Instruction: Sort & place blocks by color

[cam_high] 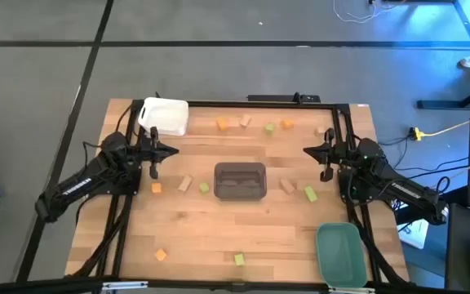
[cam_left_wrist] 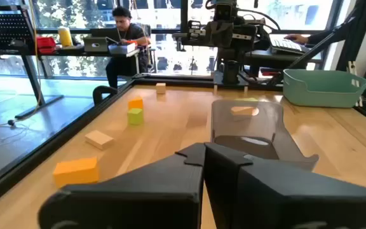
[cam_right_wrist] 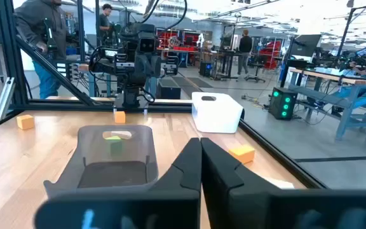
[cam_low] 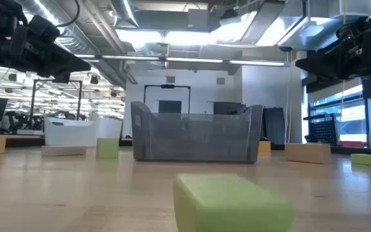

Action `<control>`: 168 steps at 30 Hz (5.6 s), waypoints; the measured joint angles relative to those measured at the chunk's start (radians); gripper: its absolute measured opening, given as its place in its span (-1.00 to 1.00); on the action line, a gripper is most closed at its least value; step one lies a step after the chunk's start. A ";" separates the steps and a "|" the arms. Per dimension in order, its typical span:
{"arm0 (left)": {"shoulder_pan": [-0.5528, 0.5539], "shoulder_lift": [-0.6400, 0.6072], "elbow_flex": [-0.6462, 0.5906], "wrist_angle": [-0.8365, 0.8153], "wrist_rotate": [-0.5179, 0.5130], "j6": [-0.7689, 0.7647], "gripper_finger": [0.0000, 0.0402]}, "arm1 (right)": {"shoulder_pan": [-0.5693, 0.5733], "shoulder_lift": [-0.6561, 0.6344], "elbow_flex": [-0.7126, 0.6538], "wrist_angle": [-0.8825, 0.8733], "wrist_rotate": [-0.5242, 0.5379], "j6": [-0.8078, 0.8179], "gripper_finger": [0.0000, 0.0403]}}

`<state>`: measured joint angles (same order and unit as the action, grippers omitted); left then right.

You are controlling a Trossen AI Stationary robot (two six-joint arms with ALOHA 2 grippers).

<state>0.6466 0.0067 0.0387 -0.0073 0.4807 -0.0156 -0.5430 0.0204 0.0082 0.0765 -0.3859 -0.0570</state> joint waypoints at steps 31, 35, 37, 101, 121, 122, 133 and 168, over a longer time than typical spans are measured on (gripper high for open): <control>0.000 0.000 0.000 0.000 0.000 0.000 -1.00 | 0.000 0.000 0.000 0.000 0.000 0.000 -1.00; 0.000 0.000 0.000 0.000 0.000 0.000 -1.00 | 0.000 0.000 0.000 0.000 0.000 0.000 -1.00; 0.000 0.000 0.000 0.000 0.000 0.000 -1.00 | 0.000 0.000 0.000 0.000 0.000 0.000 -1.00; -0.039 0.539 0.725 -0.771 -0.108 -0.005 -0.40 | 0.000 0.000 0.000 0.000 0.000 0.000 -1.00; -0.153 0.719 0.798 -0.918 -0.191 -0.421 -0.02 | 0.000 0.000 0.000 0.000 0.000 0.000 -1.00; -0.153 0.719 0.798 -0.930 -0.182 -0.422 -0.01 | 0.000 0.000 0.000 0.000 0.000 0.000 -1.00; -0.176 0.721 0.798 -1.148 -0.106 -0.391 -0.03 | 0.000 0.000 0.000 0.000 0.000 0.000 -1.00; -0.747 1.295 0.797 -1.137 -0.400 -0.894 -0.03 | 0.000 0.000 0.000 0.000 0.000 0.000 -1.00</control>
<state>-0.1001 1.3017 0.8355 -1.1447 0.0811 -0.9093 -0.5428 0.0204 0.0082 0.0765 -0.3859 -0.0572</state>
